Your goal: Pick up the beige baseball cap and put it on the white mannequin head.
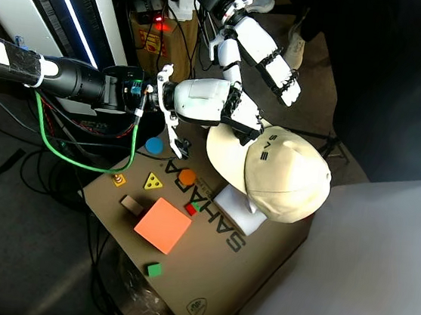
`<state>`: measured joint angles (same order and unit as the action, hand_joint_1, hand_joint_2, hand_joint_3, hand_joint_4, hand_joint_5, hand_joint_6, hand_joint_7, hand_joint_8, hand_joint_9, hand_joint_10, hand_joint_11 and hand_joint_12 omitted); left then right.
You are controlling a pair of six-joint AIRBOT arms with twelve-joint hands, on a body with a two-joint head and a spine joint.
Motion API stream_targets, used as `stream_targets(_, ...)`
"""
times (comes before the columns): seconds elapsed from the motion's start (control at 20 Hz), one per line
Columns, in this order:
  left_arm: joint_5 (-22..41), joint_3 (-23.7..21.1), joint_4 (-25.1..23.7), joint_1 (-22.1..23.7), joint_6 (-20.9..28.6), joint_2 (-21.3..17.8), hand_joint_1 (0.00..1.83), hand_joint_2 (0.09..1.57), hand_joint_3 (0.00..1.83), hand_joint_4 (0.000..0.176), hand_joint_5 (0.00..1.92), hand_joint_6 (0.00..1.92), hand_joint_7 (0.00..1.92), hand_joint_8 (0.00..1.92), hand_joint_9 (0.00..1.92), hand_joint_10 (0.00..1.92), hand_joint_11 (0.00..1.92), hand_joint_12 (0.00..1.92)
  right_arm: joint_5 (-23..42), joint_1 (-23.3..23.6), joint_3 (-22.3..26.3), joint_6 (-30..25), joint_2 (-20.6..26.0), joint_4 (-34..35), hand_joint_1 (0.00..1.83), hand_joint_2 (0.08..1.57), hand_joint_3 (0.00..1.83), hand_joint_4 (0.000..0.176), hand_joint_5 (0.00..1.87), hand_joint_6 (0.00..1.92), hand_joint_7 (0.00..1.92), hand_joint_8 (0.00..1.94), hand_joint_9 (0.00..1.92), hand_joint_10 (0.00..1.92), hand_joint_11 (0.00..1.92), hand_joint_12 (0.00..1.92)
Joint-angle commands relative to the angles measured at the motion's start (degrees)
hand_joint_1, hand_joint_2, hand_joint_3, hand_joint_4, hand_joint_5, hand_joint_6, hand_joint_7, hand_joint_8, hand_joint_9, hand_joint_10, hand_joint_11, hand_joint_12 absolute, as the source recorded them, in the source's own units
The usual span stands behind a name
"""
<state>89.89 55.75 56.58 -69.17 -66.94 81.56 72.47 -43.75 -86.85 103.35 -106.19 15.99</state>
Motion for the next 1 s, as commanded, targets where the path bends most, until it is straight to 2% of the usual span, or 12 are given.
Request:
stream_targets(0.0,6.2,0.1,-3.4,0.2,0.5,-0.3,0.00,1.17,0.00,0.000,0.04,0.00,0.02,0.00,0.00,0.00,0.01,0.00,2.1,-0.5,-0.1,-0.2,0.2,1.5,1.24,1.15,0.00,0.000,0.87,0.99,0.96,1.24,0.69,1.42,0.44,1.78)
stream_targets(0.2,6.2,-0.1,-2.8,0.0,0.4,-0.3,0.00,1.17,0.00,0.000,0.05,0.00,0.02,0.00,0.00,0.00,0.00,0.00,2.0,-0.8,0.4,-0.9,0.3,2.8,1.25,1.15,0.00,0.000,0.86,0.99,0.98,1.22,0.69,1.42,0.46,1.80)
stream_targets(0.6,6.2,-0.3,-3.0,-0.2,0.4,-0.3,0.00,1.17,0.00,0.000,0.04,0.00,0.00,0.00,0.00,0.00,0.00,0.00,2.5,-1.3,1.5,-0.7,0.6,1.1,1.24,1.14,0.00,0.000,0.89,0.95,0.97,1.23,0.67,1.39,0.46,1.83)
stream_targets(0.75,6.2,-0.3,-2.8,-0.2,0.4,-0.3,0.00,1.17,0.00,0.000,0.04,0.00,0.01,0.00,0.00,0.00,0.00,0.00,3.0,-1.6,2.2,-0.2,0.7,0.3,1.22,1.17,0.00,0.000,0.80,1.10,0.93,1.25,0.64,1.38,0.44,1.82)
stream_targets(0.85,6.2,-0.3,-2.6,-0.2,0.4,-0.3,0.00,1.17,0.00,0.000,0.04,0.00,0.02,0.01,0.00,0.00,0.00,0.00,3.1,-1.6,2.3,0.0,0.7,0.2,1.18,1.19,0.00,0.000,0.81,1.18,0.84,1.29,0.53,1.32,0.35,1.80)
stream_targets(0.9,6.2,-0.2,-2.6,-0.2,0.4,-0.3,0.00,1.17,0.00,0.000,0.04,0.00,0.01,0.00,0.00,0.00,0.00,0.00,3.1,-1.6,2.3,0.0,0.7,0.2,1.17,1.20,0.00,0.018,0.83,1.20,0.79,1.31,0.46,1.27,0.31,1.80)
stream_targets(0.95,6.2,-0.2,-2.6,-0.2,0.5,-0.3,0.00,1.17,0.00,0.000,0.05,0.00,0.02,0.00,0.00,0.00,0.01,0.00,3.1,-1.6,2.3,0.0,0.7,0.2,1.13,1.19,0.00,0.000,0.82,1.21,0.69,0.91,0.41,1.19,0.26,1.77)
